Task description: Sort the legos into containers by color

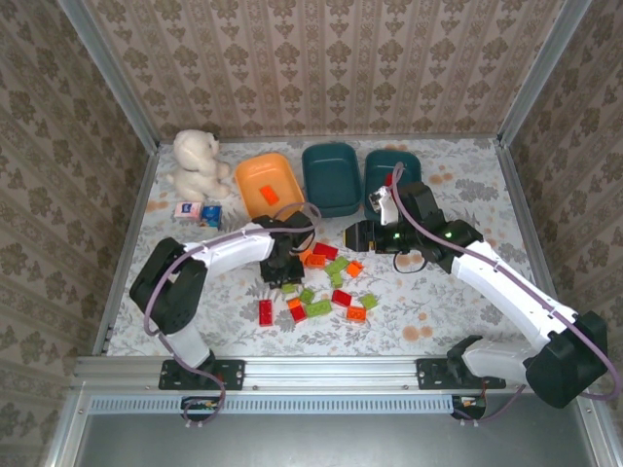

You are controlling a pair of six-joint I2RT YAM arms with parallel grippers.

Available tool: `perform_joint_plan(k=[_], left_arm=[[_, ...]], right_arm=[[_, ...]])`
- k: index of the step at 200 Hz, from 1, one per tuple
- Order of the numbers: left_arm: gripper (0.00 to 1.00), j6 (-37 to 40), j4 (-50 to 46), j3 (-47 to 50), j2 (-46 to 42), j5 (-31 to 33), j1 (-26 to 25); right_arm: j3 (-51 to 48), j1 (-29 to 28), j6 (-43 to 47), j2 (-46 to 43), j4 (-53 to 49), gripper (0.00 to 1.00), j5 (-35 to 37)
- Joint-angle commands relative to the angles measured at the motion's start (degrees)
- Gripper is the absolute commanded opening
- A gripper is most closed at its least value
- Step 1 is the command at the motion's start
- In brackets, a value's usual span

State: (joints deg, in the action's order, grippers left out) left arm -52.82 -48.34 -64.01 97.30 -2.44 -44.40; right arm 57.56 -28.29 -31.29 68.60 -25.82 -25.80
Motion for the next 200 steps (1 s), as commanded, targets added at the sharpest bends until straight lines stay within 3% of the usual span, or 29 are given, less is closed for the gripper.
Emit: perform_joint_plan(k=[1,37,112,136,170,200], left_arm=[[0.28,4.0,-5.3,-8.9,-4.0,3.9,1.7],[0.25,12.0,-5.1,-26.3,3.9,2.2,6.4],[0.26,20.7,-6.0,-70.5,38.5,-1.4,10.7],[0.28,20.4,-3.0,-75.7,44.5,-1.4,11.0],[0.30,19.5,3.3,-75.6,48.2,-2.3,11.3],[0.33,18.4,3.0,-76.7,49.9,-2.5,11.3]], right_arm=[[2.0,-0.3,0.4,-2.2,-1.0,0.64,0.0],[4.2,-0.3,-0.1,-3.5,-3.1,0.63,3.3],[7.2,0.4,-1.2,-2.7,-7.1,0.63,9.4],[6.9,0.7,-1.7,-3.2,-7.6,0.63,9.9],[6.3,0.8,-2.2,-4.5,-8.5,0.63,10.7],[5.6,0.9,-2.3,-5.7,-9.7,0.63,11.4]])
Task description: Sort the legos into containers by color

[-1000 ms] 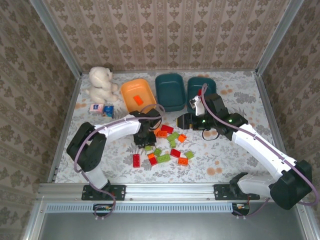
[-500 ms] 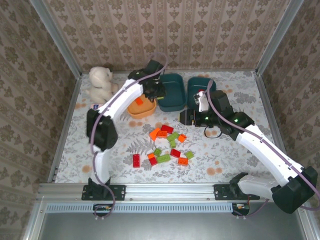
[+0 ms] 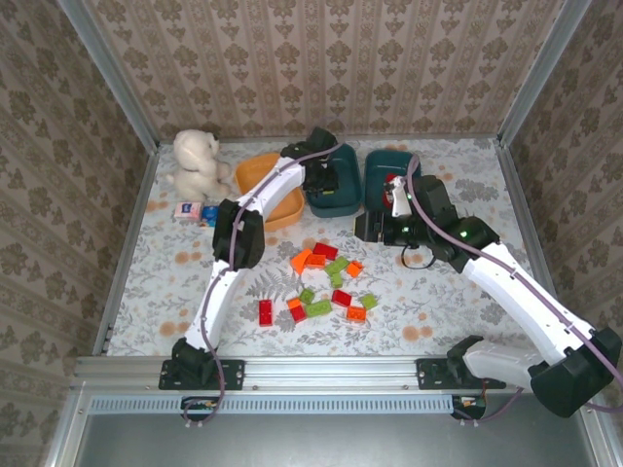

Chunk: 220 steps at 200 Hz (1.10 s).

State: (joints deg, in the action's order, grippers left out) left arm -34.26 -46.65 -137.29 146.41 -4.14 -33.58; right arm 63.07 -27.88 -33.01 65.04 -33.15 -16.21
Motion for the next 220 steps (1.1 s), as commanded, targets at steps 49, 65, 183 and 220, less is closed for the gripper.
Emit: perform_joint_plan(k=[49,65,183,220], left_arm=[[0.54,-1.2,-0.1,-3.3,0.7,-2.1,0.4],[0.56,-1.2,-0.1,-3.3,-0.2,-2.1,0.5],[0.60,-9.6,6.8,25.4,-38.0,2.0,3.3],[0.60,-12.0,6.0,52.5,-63.9,7.9,5.4]], right_arm=[[0.2,1.0,-0.4,-1.9,-3.0,0.64,1.5],[0.5,1.0,0.0,-1.8,-3.3,0.64,1.5],[8.3,-12.7,11.7,7.5,-10.5,0.63,11.1],[13.4,-24.5,9.9,21.2,-7.7,0.62,11.2]])
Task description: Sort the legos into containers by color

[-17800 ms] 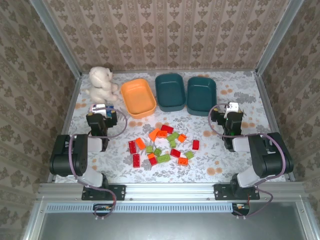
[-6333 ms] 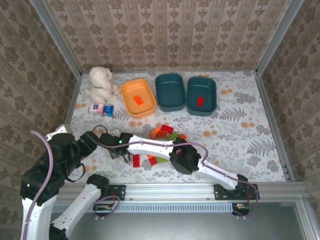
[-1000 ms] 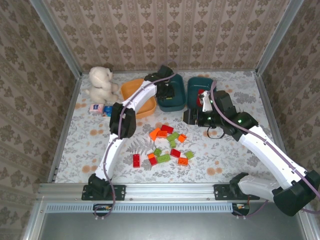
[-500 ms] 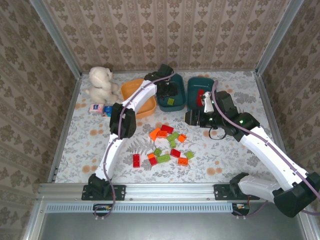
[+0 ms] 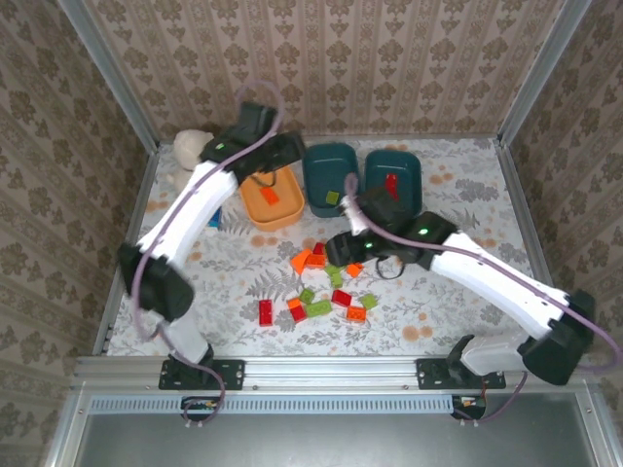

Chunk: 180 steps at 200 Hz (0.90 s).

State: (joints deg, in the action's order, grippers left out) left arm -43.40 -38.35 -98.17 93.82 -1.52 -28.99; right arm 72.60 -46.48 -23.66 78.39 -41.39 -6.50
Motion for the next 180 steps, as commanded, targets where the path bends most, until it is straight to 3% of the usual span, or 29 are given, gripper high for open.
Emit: perform_joint_plan(k=[1,41,80,116,180], left_arm=[[0.61,-2.9,-2.5,14.1,-12.0,5.4,0.8],[0.59,-6.3,-12.2,36.3,-39.2,11.9,1.9],[0.59,-8.6,-24.8,42.7,-58.2,14.8,1.7],[0.60,-7.6,-31.3,42.5,-65.6,14.6,1.7],[0.61,-5.7,-32.7,41.7,-67.5,10.9,1.7]], right_arm=[[4.0,-6.1,0.5,8.2,0.7,0.62,1.5],[16.2,-15.1,-4.4,26.8,-1.5,0.62,0.6],[27.7,-18.5,-13.3,40.9,-6.6,0.63,0.8],[34.6,-19.3,-20.4,48.5,-11.3,0.66,2.1],[40.5,-19.5,-26.6,56.3,-15.4,0.62,2.9]])
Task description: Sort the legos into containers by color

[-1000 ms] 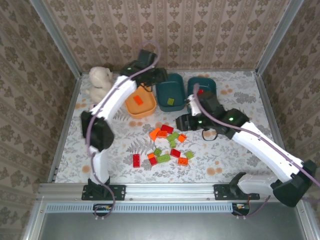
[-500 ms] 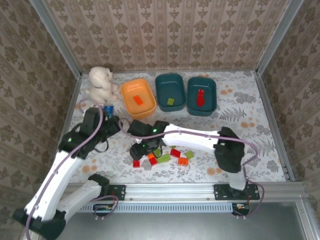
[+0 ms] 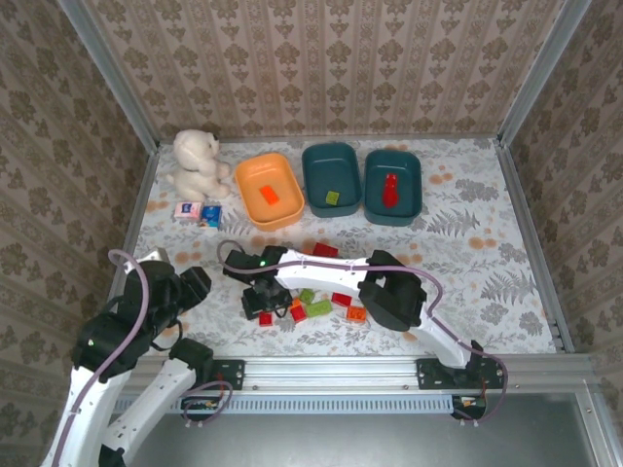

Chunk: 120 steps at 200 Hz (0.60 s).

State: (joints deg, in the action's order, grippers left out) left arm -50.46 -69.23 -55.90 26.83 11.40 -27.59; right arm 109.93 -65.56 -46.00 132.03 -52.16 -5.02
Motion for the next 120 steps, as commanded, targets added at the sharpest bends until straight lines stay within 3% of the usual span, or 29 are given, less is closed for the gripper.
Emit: perform_joint_plan(k=[1,60,91,120], left_arm=[[0.61,1.5,-1.8,-0.5,-0.5,-2.1,0.3],[0.61,2.5,-0.7,0.1,-0.9,-4.4,0.3],[0.61,4.2,3.4,2.5,-0.2,-8.7,0.3],[0.62,4.4,11.0,8.0,1.8,-16.6,0.3]], right_arm=[[3.2,-0.4,-4.3,2.8,-4.7,0.62,1.4],[6.7,-0.5,-3.6,2.8,-4.6,0.33,4.4],[7.8,0.6,-0.2,-3.5,-6.4,0.27,10.8],[2.5,7.0,2.3,-14.4,-7.7,0.27,16.9]])
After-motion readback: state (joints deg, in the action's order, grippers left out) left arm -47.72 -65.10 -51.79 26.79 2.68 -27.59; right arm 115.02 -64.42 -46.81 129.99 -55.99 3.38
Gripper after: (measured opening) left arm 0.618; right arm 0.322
